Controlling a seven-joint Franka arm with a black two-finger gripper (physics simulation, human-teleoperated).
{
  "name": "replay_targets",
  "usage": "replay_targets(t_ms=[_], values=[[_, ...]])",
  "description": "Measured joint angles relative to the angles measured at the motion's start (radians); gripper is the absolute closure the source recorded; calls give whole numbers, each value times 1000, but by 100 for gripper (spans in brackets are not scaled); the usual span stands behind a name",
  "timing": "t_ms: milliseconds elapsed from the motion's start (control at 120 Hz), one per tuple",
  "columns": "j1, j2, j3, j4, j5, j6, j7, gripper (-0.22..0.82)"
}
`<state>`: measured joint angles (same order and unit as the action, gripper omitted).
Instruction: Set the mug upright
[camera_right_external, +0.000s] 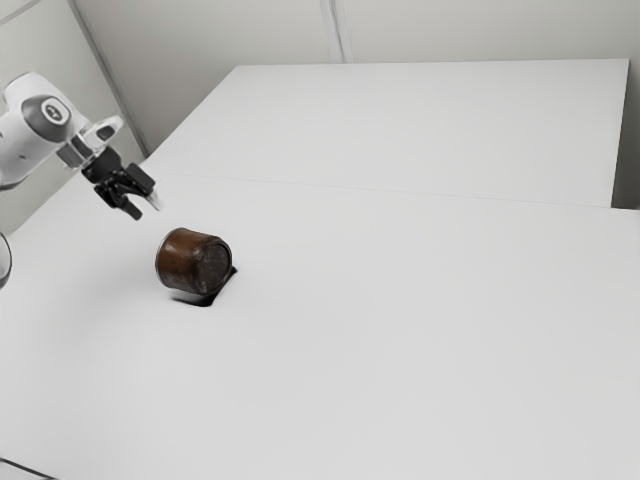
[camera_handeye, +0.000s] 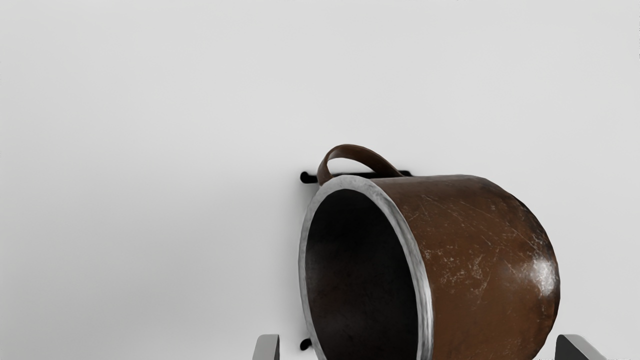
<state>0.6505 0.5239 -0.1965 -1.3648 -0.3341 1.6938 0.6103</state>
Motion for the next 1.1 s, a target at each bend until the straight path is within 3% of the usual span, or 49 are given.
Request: replay_targets(t_ms=[333, 508, 625, 750, 842, 1008, 1100], values=[[70, 123, -4, 30, -168, -39, 183, 0], [77, 138, -13, 8, -236, -83, 219, 0], [140, 137, -84, -19, -271, -160, 221, 0], [154, 141, -101, -39, -287, -215, 213, 2], [154, 144, -104, -50, -299, -239, 204, 10], [154, 143, -107, -55, -317, -266, 185, 43], [155, 143, -113, -55, -325, -276, 176, 55]])
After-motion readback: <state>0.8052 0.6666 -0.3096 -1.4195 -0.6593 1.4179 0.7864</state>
